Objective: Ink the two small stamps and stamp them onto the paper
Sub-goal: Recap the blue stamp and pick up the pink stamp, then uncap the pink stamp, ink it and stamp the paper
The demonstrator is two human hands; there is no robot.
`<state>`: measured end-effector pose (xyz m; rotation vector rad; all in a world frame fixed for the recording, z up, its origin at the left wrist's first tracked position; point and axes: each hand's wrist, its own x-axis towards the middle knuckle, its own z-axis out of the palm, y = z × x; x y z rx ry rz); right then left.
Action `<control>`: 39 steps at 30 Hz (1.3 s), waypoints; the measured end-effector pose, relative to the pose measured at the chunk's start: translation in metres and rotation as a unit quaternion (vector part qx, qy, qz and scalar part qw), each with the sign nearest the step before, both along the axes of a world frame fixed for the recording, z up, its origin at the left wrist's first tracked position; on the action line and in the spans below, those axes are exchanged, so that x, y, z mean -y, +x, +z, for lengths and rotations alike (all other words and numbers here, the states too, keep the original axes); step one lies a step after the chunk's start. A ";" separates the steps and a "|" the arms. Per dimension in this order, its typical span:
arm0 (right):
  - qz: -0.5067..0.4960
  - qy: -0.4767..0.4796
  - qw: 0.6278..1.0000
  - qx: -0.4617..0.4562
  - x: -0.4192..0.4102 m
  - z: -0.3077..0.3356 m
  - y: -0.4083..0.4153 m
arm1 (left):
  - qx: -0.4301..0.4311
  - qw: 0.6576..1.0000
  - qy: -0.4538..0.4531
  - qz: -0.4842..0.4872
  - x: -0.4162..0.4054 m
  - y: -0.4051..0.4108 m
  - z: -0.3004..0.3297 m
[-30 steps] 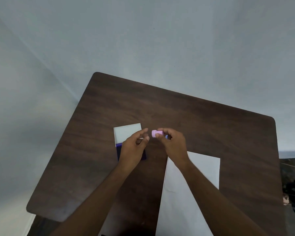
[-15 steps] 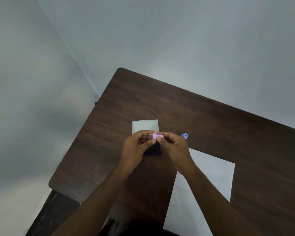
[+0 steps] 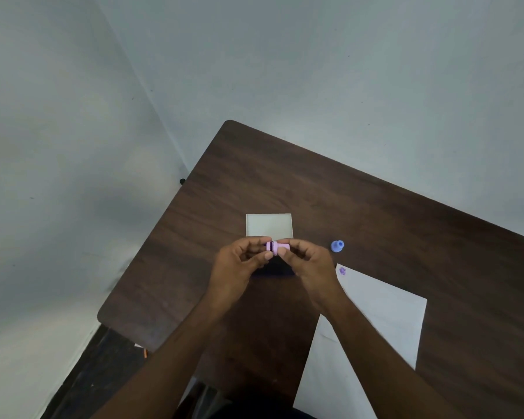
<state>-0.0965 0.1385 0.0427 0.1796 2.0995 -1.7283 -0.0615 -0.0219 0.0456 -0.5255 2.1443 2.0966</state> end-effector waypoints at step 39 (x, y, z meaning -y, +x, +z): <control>-0.015 -0.232 0.954 0.191 0.034 0.000 0.016 | 0.048 0.942 -0.326 0.057 0.071 0.055 -0.094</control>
